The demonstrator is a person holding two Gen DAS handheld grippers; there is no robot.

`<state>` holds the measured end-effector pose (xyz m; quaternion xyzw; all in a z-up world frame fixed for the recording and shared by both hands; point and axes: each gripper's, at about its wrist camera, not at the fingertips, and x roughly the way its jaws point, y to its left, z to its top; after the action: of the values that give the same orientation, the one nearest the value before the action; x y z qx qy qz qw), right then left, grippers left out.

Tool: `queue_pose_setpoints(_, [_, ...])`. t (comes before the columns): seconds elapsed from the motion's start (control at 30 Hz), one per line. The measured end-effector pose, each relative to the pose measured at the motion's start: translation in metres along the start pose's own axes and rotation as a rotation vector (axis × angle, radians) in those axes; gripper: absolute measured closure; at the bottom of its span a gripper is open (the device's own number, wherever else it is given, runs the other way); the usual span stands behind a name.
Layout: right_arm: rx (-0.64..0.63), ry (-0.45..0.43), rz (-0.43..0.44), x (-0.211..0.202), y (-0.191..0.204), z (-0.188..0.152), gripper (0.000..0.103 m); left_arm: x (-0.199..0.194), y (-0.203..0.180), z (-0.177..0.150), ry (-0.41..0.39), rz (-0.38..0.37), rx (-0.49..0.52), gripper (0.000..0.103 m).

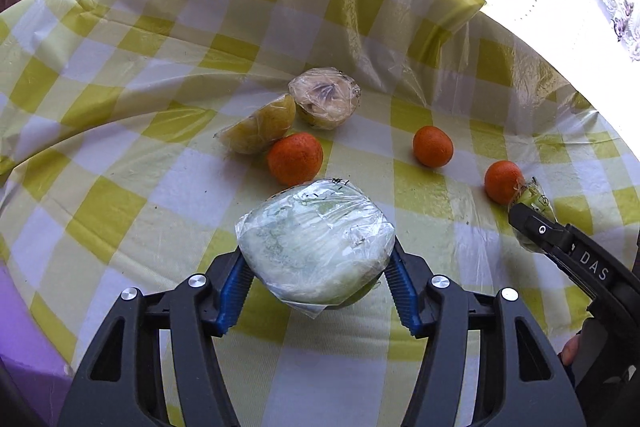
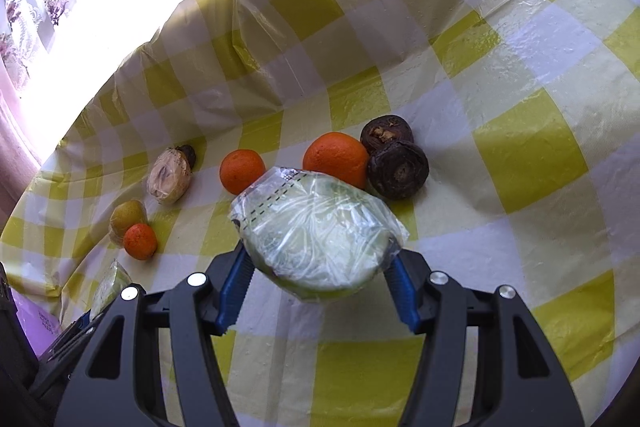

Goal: Organize fruits
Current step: 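Lift and carry both wrapped green halves over the purple box with both tools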

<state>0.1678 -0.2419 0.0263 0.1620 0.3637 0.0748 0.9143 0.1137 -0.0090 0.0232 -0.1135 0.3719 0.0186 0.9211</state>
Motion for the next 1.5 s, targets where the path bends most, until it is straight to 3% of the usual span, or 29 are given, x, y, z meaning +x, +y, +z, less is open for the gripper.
queue_pose_setpoints(0.23, [-0.028,0.051,0.033,-0.026,0.030,-0.044,0.042,-0.036,0.018,-0.041,0.055,-0.051,-0.019,0.045])
queue_pose_setpoints(0.57, [-0.098,0.104,0.109,-0.083,0.065,-0.126,0.042,-0.101,0.041,-0.106,0.038,-0.092,-0.011,0.045])
queue_pose_setpoints(0.97, [-0.130,0.108,0.139,-0.126,0.071,-0.173,0.042,-0.136,0.049,-0.129,-0.033,-0.079,0.002,0.045])
queue_pose_setpoints(1.2, [-0.175,-0.005,0.109,-0.150,0.077,-0.183,0.042,-0.165,0.046,-0.139,-0.195,-0.039,0.028,0.045])
queue_pose_setpoints(1.4, [-0.230,-0.224,0.124,-0.187,0.084,-0.193,0.042,-0.211,0.039,-0.157,-0.478,0.020,0.044,0.045])
queue_pose_setpoints(1.5, [-0.274,-0.316,0.135,-0.204,0.091,-0.202,0.042,-0.228,0.043,-0.160,-0.567,0.060,0.021,0.045])
